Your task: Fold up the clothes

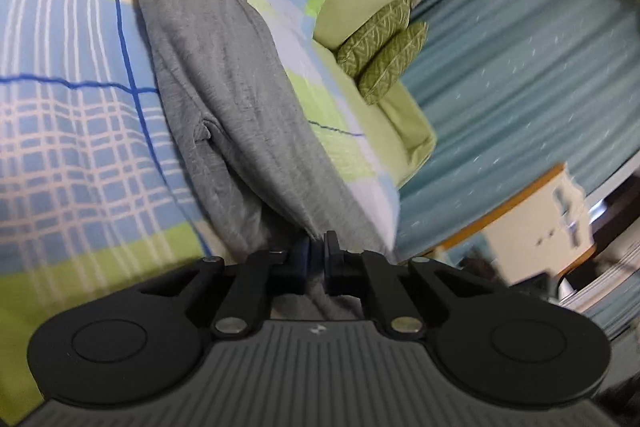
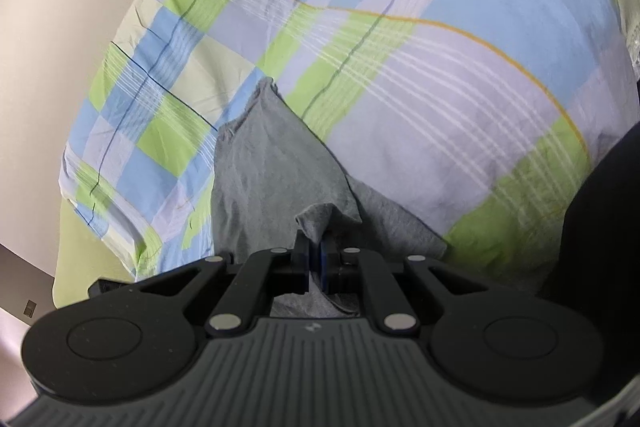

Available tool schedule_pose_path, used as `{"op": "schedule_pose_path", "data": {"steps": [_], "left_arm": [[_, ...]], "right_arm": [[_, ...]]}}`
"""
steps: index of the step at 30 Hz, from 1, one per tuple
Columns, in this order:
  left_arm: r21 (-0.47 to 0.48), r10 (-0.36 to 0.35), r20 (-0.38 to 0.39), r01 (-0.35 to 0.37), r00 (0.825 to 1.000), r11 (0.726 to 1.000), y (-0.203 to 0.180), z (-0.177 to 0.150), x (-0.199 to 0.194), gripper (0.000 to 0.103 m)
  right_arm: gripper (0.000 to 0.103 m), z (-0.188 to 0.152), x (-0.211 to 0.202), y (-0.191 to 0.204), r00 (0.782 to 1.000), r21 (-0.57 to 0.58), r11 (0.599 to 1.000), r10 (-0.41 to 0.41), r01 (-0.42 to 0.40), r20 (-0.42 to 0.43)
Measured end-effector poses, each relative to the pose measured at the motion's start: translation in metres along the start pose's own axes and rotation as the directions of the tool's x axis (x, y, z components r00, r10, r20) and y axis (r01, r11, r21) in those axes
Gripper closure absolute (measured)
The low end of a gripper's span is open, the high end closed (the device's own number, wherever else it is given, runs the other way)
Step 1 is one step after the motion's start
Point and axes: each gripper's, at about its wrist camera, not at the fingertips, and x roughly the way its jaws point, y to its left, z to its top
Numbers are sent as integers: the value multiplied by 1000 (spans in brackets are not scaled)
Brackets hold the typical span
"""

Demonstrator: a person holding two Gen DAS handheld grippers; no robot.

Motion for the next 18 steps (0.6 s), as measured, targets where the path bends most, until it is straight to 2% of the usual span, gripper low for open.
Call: {"op": "schedule_pose_path", "data": {"steps": [2, 4, 8, 10, 11, 12, 14, 17, 18], "left_arm": [[14, 37, 10, -37, 999, 999, -3, -3, -11, 101], [24, 64, 16, -64, 998, 998, -6, -5, -19, 101], [-2, 91, 13, -91, 996, 996, -5, -11, -18, 101], [-18, 84, 17, -83, 996, 996, -7, -16, -16, 99], [-17, 78, 14, -78, 997, 997, -10, -18, -15, 92], [-16, 73, 11, -72, 997, 997, -12, -20, -13, 80], [-10, 66, 6, -66, 998, 998, -17, -23, -7, 69], [-16, 59, 6, -59, 998, 998, -21, -26, 1, 67], [-6, 51, -12, -52, 999, 999, -24, -27, 6, 71]], "right_arm": [[99, 1, -4, 0, 1000, 1, 1000, -20, 20, 14], [99, -1, -1, -4, 999, 14, 999, -45, 45, -9], [99, -6, 8, -13, 997, 51, 996, -67, 69, -50], [99, -6, 7, -17, 998, 80, 995, -49, 52, -50], [99, -6, 6, -19, 999, 103, 994, -24, 28, -43], [99, -5, 5, -21, 999, 118, 993, -4, 10, -44], [99, -4, 6, -24, 998, 138, 990, 21, -14, -52], [99, -3, 8, -29, 997, 164, 985, 55, -45, -59], [99, -3, 8, -30, 997, 165, 985, 56, -46, -56]]}}
